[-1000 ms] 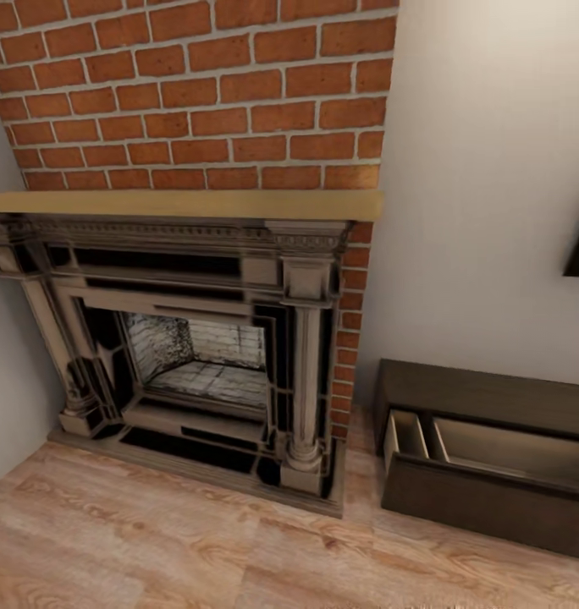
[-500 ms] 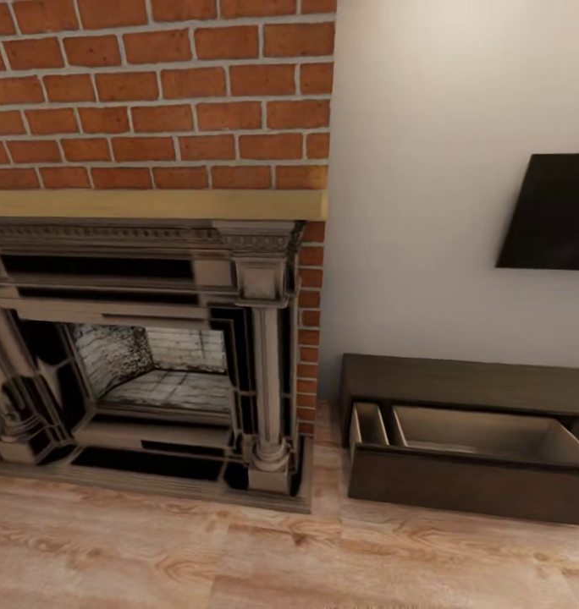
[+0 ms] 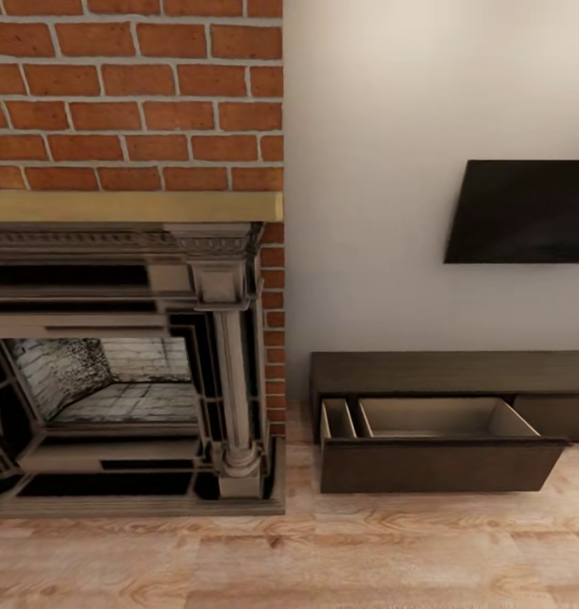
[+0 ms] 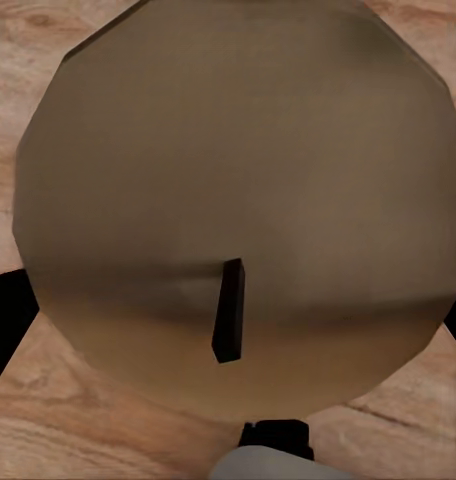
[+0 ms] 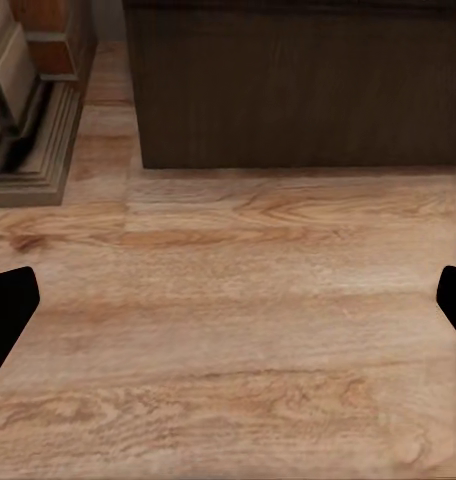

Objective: Place each of the two pumpkins and all three candles from the living room inside a cabinet in the living room (use any cabinet), then make sure every cabinet is closed, and position the cauldron so it is next to a table in the living room.

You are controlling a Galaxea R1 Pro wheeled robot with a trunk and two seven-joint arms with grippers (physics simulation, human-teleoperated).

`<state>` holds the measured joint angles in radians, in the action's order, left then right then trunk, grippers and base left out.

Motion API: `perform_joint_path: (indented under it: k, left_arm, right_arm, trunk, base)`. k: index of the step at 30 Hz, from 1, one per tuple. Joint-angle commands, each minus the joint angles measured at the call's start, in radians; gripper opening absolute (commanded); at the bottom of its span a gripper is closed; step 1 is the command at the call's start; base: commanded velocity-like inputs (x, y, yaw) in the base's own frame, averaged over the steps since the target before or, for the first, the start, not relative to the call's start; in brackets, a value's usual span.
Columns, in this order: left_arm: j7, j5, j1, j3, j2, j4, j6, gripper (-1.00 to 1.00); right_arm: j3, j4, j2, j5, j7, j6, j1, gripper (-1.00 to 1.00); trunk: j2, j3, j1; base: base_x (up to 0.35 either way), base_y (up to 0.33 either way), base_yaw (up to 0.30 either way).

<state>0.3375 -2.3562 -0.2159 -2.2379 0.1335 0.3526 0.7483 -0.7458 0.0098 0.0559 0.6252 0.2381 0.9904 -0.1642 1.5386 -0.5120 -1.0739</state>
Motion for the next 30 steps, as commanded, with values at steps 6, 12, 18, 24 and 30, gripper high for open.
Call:
perform_joint_path:
  k: [6, 12, 18, 24, 30]
  left_arm:
    - [0.009, 0.0, 0.0, -0.008, -0.004, 0.003, 0.007, -1.0]
    - [0.011, 0.0, 0.0, -0.006, -0.042, -0.031, -0.061, -1.0]
    - [0.011, 0.0, 0.0, -0.006, -0.047, -0.048, -0.077, -1.0]
    - [0.011, 0.0, 0.0, -0.003, -0.061, -0.055, -0.076, -1.0]
    - [0.011, 0.0, 0.0, 0.017, -0.069, -0.072, -0.075, -1.0]
  right_arm:
    - [-0.008, 0.002, -0.002, 0.002, 0.008, 0.02, 0.0, 1.0]
    - [-0.007, 0.001, -0.005, 0.002, 0.009, 0.009, 0.0, 1.0]
    - [-0.007, 0.0, -0.006, 0.003, 0.008, -0.039, 0.0, 1.0]
    - [-0.006, -0.002, -0.017, 0.005, 0.007, -0.07, 0.0, 1.0]
    - [-0.005, -0.004, -0.033, 0.005, 0.007, -0.069, 0.0, 1.0]
  trunk:
    - [0.001, 0.0, 0.0]
    - [0.001, -0.006, 0.0]
    - [0.001, -0.014, 0.0]
    - [0.001, -0.022, 0.0]
    - [0.001, -0.03, 0.0]
  base:
    - [0.0, 0.0, -0.285]
    - [0.0, 0.0, -0.228]
    - [0.0, 0.0, -0.18]
    - [0.0, 0.0, -0.17]
    - [0.0, 0.0, -0.187]
